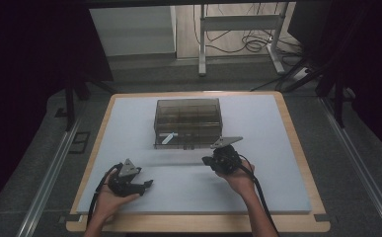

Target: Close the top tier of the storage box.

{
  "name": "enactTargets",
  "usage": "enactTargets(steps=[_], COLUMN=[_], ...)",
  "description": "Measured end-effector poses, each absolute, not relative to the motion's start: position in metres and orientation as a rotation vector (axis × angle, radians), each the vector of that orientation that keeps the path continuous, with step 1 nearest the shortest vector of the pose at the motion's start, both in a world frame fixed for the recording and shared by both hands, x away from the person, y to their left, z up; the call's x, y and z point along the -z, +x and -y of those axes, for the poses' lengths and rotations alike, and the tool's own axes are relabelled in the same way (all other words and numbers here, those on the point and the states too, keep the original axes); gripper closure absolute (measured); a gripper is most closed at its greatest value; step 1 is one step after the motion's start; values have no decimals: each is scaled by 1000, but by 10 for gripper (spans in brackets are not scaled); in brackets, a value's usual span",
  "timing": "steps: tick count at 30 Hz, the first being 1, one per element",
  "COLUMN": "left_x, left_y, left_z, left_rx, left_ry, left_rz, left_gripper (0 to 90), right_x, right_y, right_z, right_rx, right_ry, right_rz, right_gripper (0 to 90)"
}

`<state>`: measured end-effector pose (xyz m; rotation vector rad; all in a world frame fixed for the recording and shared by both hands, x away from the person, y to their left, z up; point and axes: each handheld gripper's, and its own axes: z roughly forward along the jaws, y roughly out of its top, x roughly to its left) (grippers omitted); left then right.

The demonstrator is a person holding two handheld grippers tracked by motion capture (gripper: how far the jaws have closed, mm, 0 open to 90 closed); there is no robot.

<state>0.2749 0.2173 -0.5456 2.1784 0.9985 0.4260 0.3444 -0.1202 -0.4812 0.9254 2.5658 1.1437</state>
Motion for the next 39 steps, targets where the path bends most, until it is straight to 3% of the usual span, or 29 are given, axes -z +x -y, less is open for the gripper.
enactTargets(steps=[39], left_x=[541], left_y=[272], left_z=[-221], left_rx=[-410], left_ry=[2134], left_rz=[-999], left_gripper=[327], right_x=[476], right_y=[369], right_z=[97], right_rx=[-1146], right_ry=[938], right_rz=[-2562], right_gripper=[886])
